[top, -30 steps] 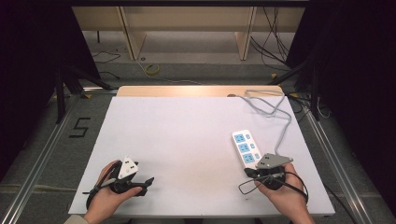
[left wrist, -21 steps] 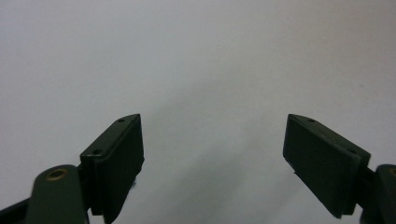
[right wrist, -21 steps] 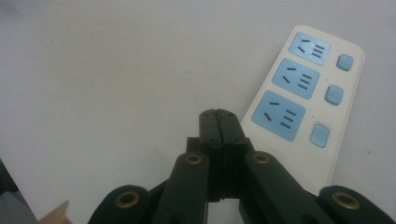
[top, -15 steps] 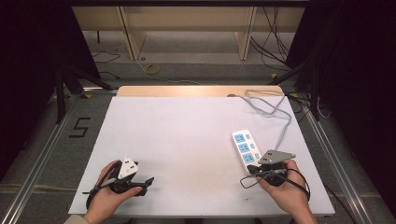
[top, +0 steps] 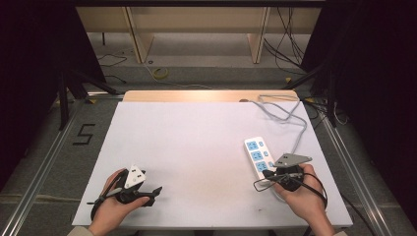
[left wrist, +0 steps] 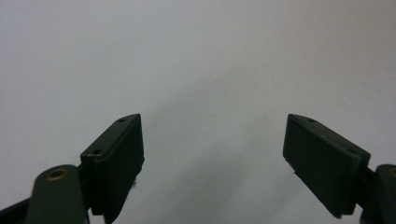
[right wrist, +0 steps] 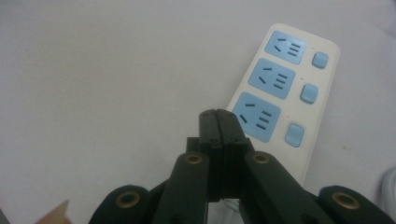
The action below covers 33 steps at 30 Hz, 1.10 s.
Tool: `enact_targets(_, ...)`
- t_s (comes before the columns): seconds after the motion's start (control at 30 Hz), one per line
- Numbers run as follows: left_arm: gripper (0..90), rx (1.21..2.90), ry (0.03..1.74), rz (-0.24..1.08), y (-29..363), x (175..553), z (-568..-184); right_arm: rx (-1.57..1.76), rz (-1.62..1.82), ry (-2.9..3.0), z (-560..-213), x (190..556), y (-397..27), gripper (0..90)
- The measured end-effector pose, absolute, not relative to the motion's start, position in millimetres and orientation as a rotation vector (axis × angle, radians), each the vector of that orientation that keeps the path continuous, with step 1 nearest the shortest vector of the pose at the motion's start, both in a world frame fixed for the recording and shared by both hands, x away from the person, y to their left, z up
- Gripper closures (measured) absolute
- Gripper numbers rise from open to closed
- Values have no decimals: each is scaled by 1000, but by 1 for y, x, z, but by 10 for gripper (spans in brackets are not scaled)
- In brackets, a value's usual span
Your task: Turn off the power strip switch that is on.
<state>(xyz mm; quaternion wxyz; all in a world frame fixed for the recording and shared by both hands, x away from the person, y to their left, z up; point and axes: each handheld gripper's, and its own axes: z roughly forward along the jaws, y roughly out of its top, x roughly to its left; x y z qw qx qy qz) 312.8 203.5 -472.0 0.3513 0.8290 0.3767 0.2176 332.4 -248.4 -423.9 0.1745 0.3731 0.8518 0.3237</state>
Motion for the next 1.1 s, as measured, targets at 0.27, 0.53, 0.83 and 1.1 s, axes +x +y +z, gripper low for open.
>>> enact_targets(0.27, 202, 2149, 975, 564, 203, 313, -472, 1078, 903, 2404, -422, 337, -250, 900)
enact_targets(0.53, 202, 2148, 976, 564, 204, 313, -472, 1102, 882, 2396, -420, 344, -250, 900)
enact_targets(0.83, 203, 2151, 976, 563, 204, 313, -472, 1117, 860, 2391, -417, 350, -250, 900)
enact_targets(1.1, 202, 2148, 976, 567, 204, 313, -472, 1143, 832, 2382, -415, 357, -252, 900)
